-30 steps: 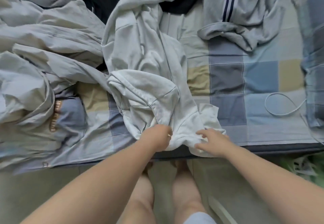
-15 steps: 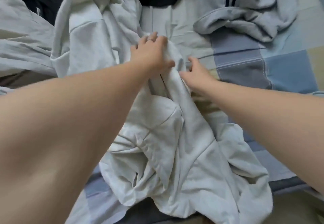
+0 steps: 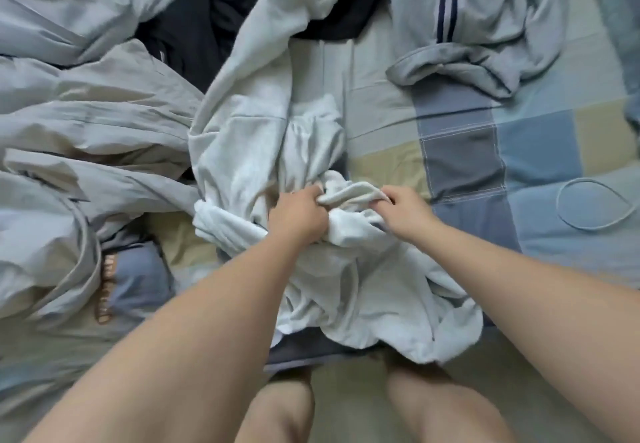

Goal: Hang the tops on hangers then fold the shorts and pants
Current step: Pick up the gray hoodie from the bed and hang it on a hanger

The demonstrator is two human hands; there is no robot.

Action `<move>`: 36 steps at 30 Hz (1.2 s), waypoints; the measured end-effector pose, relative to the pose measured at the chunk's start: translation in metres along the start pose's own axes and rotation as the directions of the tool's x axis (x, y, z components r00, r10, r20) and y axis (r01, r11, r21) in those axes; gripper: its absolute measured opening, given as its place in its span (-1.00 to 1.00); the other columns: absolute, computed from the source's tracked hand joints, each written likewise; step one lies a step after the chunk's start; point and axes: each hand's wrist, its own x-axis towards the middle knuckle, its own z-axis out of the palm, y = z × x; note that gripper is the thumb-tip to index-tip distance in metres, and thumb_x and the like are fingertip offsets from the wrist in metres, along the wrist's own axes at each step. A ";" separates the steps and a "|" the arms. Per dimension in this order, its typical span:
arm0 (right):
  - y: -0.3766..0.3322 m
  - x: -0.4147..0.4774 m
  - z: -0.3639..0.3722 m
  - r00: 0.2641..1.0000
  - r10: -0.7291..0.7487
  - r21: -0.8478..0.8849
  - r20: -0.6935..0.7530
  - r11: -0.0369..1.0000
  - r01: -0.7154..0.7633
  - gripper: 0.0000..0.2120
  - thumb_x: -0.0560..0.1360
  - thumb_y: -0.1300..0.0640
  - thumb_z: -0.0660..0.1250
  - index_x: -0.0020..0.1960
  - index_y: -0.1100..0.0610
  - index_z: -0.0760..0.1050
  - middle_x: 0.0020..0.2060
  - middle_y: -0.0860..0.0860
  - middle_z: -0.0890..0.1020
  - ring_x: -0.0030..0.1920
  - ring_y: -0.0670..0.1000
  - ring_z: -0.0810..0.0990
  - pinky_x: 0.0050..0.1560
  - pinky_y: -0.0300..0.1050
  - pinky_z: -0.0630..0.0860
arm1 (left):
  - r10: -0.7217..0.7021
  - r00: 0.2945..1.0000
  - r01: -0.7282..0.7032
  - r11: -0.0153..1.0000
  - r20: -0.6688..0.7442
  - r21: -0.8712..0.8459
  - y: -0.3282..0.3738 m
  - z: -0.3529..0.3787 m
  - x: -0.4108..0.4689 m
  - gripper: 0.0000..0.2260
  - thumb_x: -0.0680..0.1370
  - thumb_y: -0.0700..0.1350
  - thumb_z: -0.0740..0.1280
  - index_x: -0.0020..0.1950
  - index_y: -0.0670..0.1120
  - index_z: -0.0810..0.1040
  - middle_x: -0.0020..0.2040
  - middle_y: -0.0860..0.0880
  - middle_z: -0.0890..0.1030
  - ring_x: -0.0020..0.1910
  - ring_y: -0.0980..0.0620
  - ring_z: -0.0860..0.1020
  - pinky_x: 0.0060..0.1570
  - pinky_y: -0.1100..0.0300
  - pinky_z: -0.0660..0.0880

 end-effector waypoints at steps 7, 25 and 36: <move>-0.077 -0.167 -0.085 0.992 -0.077 0.088 -0.103 0.992 0.086 -0.74 0.57 0.30 0.23 0.01 0.08 0.66 -0.12 -0.06 0.65 0.00 0.02 0.57 -0.07 -0.17 0.44 | -0.062 0.993 0.108 0.824 0.102 -0.556 0.033 -0.069 -0.184 -0.85 0.55 -0.21 0.29 -0.20 -0.01 0.50 -0.31 0.00 0.50 -0.31 0.01 0.44 -0.31 0.17 0.35; -0.355 -0.408 -0.235 0.603 -0.644 0.275 -0.470 0.543 0.794 -0.88 0.61 0.32 0.21 0.02 0.28 0.53 -0.22 0.10 0.56 -0.21 0.03 0.48 -0.27 -0.21 0.42 | 0.578 0.724 -0.679 0.498 -0.377 -0.539 0.116 -0.359 -0.383 -0.54 0.25 0.07 0.57 0.06 0.11 0.47 0.03 0.05 0.65 -0.28 0.02 0.51 -0.28 0.09 0.46; -0.422 -0.429 -0.287 0.461 -0.731 0.254 -0.503 0.385 0.887 -0.70 0.54 0.35 0.21 -0.08 0.05 0.64 -0.14 0.13 0.65 -0.08 0.03 0.58 -0.02 -0.09 0.47 | 0.627 0.572 -0.817 0.378 -0.529 -0.436 0.136 -0.431 -0.413 -0.70 0.47 0.07 0.40 -0.14 -0.17 0.54 -0.30 0.03 0.49 -0.32 0.08 0.42 -0.27 0.19 0.36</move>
